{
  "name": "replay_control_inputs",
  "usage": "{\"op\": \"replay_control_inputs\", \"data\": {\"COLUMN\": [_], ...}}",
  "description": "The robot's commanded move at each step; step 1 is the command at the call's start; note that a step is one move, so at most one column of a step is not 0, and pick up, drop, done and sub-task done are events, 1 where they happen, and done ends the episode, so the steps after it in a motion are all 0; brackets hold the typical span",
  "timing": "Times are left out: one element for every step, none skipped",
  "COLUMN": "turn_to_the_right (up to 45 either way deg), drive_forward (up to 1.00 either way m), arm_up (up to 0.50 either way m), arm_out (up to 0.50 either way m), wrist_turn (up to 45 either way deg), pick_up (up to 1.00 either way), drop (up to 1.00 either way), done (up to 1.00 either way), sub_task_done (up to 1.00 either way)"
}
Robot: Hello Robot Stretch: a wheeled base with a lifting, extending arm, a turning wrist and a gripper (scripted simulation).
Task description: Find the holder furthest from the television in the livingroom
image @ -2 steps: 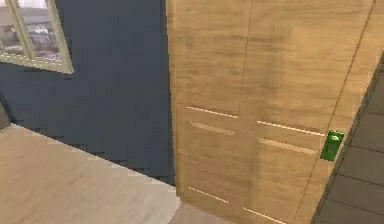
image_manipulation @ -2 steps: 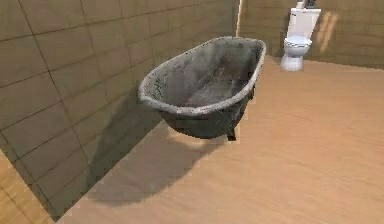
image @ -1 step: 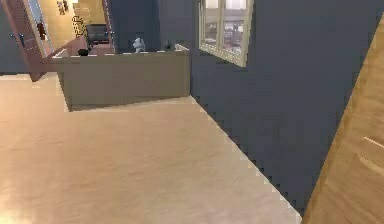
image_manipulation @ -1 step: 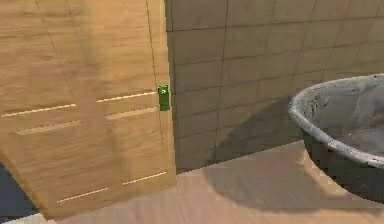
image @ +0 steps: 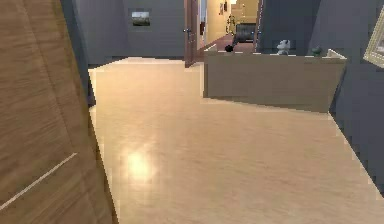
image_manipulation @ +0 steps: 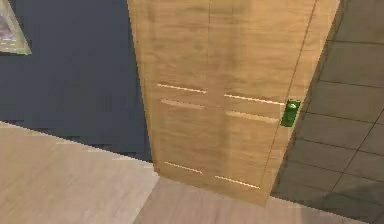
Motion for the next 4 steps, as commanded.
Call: {"op": "replay_control_inputs", "data": {"turn_to_the_right": [0.0,-6.0,0.0,-3.0], "drive_forward": [1.00,0.00,0.40,0.00], "arm_up": [0.00,0.00,0.00,0.00], "arm_out": [0.00,0.00,0.00,0.00], "wrist_turn": [0.0,0.0,0.0,0.0], "pick_up": [0.00,0.00,0.00,0.00], "drop": [0.00,0.00,0.00,0.00], "done": [0.00,0.00,0.00,0.00], "sub_task_done": [0.00,0.00,0.00,0.00]}}
